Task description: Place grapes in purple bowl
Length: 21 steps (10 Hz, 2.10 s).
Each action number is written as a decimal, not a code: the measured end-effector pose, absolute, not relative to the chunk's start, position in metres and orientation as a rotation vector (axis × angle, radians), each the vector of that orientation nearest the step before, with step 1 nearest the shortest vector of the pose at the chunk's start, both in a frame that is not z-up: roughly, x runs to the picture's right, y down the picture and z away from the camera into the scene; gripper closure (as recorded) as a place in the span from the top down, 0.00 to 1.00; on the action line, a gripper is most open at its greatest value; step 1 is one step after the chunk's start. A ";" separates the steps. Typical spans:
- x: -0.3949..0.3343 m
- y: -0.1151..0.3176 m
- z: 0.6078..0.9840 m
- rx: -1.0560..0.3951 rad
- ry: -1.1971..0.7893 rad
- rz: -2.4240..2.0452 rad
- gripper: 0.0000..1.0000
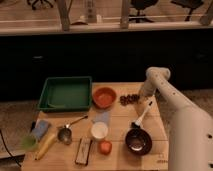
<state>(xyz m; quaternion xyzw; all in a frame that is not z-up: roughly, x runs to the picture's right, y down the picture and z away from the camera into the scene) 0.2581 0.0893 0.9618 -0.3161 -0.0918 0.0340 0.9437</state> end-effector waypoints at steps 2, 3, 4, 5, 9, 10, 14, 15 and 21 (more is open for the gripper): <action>0.262 0.082 0.953 -0.635 -0.191 0.045 0.01; 0.263 0.075 0.946 -0.627 -0.195 0.035 0.01; 0.263 0.064 0.935 -0.621 -0.198 0.021 0.01; 0.264 0.059 0.928 -0.619 -0.200 0.014 0.01; 0.269 0.056 0.914 -0.601 -0.201 -0.017 0.01; 0.268 0.047 0.904 -0.591 -0.206 -0.030 0.01; 0.275 0.041 0.878 -0.587 -0.211 -0.073 0.01; 0.274 0.037 0.873 -0.580 -0.213 -0.087 0.01; 0.273 0.030 0.840 -0.573 -0.203 -0.131 0.01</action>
